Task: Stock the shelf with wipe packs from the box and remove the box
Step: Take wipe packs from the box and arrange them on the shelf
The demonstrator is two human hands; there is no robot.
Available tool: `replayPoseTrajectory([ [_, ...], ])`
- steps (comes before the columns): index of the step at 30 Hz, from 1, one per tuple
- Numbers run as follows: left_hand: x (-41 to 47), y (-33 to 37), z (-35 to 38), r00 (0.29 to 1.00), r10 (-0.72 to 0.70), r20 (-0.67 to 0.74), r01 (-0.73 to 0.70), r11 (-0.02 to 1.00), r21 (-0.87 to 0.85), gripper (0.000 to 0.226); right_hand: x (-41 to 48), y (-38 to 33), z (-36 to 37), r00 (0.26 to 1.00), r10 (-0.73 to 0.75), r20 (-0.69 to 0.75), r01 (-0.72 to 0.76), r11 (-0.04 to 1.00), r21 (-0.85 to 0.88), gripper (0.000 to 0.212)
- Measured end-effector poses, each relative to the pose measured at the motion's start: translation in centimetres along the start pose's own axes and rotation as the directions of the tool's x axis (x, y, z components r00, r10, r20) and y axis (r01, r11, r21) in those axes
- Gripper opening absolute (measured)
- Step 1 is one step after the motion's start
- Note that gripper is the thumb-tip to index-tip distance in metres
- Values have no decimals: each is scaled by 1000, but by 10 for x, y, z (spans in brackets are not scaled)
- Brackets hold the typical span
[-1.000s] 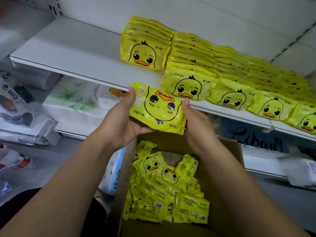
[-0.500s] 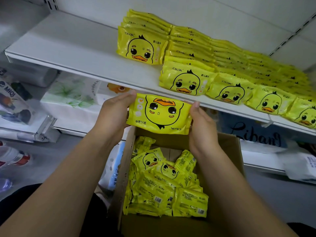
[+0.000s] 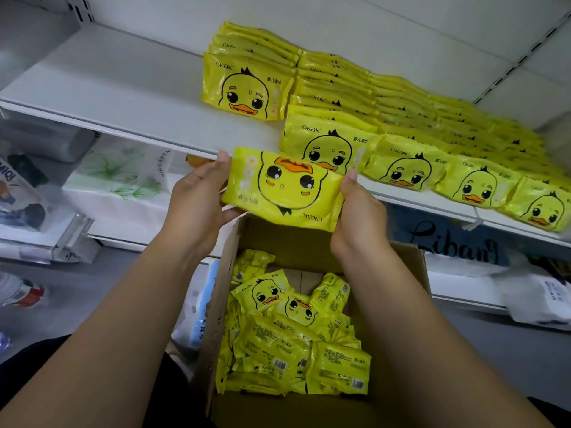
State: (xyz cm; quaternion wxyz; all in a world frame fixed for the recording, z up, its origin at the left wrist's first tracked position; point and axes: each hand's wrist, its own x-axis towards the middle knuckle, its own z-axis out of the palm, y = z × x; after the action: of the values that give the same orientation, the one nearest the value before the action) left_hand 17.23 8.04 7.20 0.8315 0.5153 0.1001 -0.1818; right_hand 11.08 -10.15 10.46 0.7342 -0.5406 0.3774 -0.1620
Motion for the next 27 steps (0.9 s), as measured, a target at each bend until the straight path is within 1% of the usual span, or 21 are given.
replayPoseTrajectory([
  [1, 0, 0, 0, 999, -36, 40, 36, 999, 1, 37, 3, -2, 1, 1000, 17, -17, -16, 999, 31, 15],
  [2, -1, 0, 0, 995, -62, 73, 62, 998, 12, 39, 6, -4, 1, 1000, 20, -12, -20, 998, 59, 13],
  [3, -3, -1, 1, 992, -75, 99, 73, 997, 19, 36, 10, -4, 0, 1000, 26, -6, -26, 996, 81, 15],
  [4, -4, -3, 2, 991, -75, 111, 73, 997, 20, 32, 13, -2, -1, 999, 33, -1, -33, 996, 81, 21],
  [5, -4, -5, 4, 991, -71, 111, 70, 997, 7, 29, 14, -1, -2, 999, 43, 5, -43, 996, 72, 32],
  [7, -5, -6, 6, 995, -57, 78, 60, 998, -37, 26, 13, 2, -5, 994, 59, 87, -70, 990, 124, 47],
  [9, -4, -6, 9, 998, -40, 44, 44, 994, -98, 20, 5, 5, -7, 975, 57, 215, -103, 973, 207, 57],
  [10, -4, -6, 10, 999, -31, 40, 36, 991, -127, 17, -2, 7, -9, 968, 57, 246, -115, 966, 230, 58],
  [11, -5, -6, 11, 999, -22, 44, 28, 988, -149, 17, -8, 10, -12, 959, 59, 276, -130, 961, 246, 54],
  [12, -6, -6, 13, 999, -14, 50, 22, 986, -164, 17, -14, 15, -15, 957, 62, 283, -135, 959, 249, 44],
  [13, -6, -6, 14, 998, -9, 56, 19, 984, -176, 17, -18, 20, -18, 961, 56, 272, -126, 961, 246, 33],
  [14, -7, -6, 16, 998, -8, 58, 18, 983, -185, 17, -21, 23, -20, 965, 50, 256, -113, 965, 237, 28],
  [18, -5, -6, 16, 998, -33, 48, 43, 974, -221, 17, -22, 23, -18, 974, 68, 214, -134, 941, 312, 29],
  [22, 2, 0, 14, 996, -86, 30, 91, 945, -313, 17, -24, 21, -11, 985, 87, 148, -133, 931, 339, 33],
  [25, 6, 2, 11, 997, -75, 1, 71, 941, -330, 14, -27, 22, -4, 984, 101, 147, -148, 924, 352, 33],
  [27, 7, 3, 9, 999, -51, 2, 49, 945, -322, 16, -28, 23, -2, 983, 82, 167, -133, 938, 320, 30],
])
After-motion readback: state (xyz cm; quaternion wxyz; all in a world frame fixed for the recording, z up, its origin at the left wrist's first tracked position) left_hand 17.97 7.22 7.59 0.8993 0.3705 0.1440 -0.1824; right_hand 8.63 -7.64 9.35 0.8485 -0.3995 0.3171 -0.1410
